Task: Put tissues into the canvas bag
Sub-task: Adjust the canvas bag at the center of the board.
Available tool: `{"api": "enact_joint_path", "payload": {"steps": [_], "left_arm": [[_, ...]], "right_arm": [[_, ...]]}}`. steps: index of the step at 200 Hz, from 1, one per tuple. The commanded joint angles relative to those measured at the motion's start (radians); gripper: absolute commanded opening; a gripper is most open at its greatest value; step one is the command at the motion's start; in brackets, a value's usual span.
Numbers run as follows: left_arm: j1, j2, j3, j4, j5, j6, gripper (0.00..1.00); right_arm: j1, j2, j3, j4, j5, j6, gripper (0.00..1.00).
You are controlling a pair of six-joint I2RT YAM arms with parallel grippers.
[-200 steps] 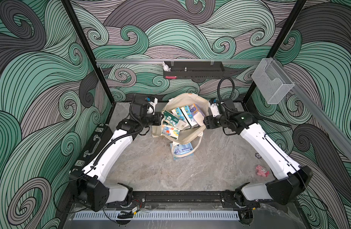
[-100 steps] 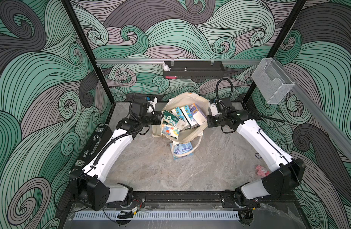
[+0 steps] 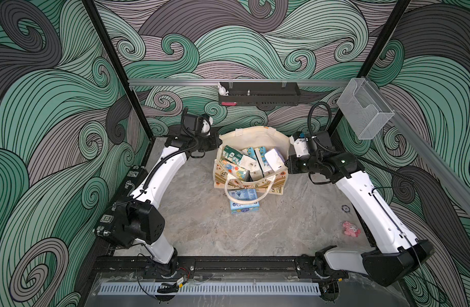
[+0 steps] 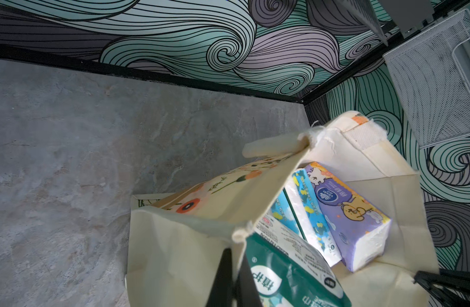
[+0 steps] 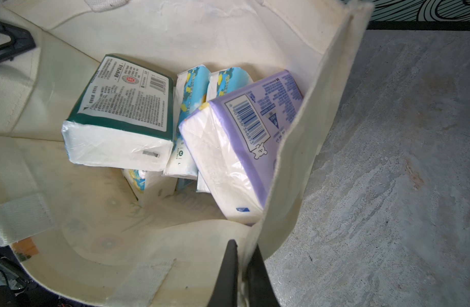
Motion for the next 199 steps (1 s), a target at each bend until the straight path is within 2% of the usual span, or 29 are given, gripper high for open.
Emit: {"api": "enact_joint_path", "payload": {"steps": [1,7,27,38,47,71,94,116,146,199], "left_arm": [[0.03,0.036,0.102,-0.026,0.049,-0.02,0.02],[0.035,0.053,0.129,-0.045,0.071,-0.02,0.08],[0.052,0.08,0.181,-0.076,0.129,-0.038,0.51],[0.054,0.063,0.178,-0.077,0.123,-0.038,0.63],[0.056,0.036,0.166,-0.076,0.104,-0.036,0.68],[0.072,-0.027,0.142,-0.091,0.084,-0.049,0.69],[0.082,-0.136,0.049,-0.066,0.066,-0.078,0.68],[0.083,-0.289,-0.11,0.003,0.08,-0.112,0.65],[0.08,-0.47,-0.337,0.041,0.125,-0.158,0.61],[0.063,-0.79,-0.756,0.123,0.175,-0.289,0.61]], "right_arm": [[-0.015,-0.013,0.002,0.06,-0.055,-0.006,0.16],[-0.018,-0.012,0.006,0.059,-0.056,-0.007,0.22],[-0.027,-0.026,0.014,0.059,-0.061,-0.014,0.39],[-0.031,-0.042,0.012,0.058,-0.058,-0.02,0.46],[-0.034,-0.058,0.009,0.057,-0.053,-0.023,0.52],[-0.037,-0.109,0.005,0.037,-0.045,-0.029,0.62],[-0.037,-0.17,-0.001,0.013,-0.041,-0.032,0.64],[-0.036,-0.237,-0.013,-0.021,-0.069,-0.033,0.63],[-0.034,-0.345,-0.097,-0.036,-0.182,0.001,0.62],[0.016,-0.516,-0.4,0.041,-0.339,0.169,0.61]]}}
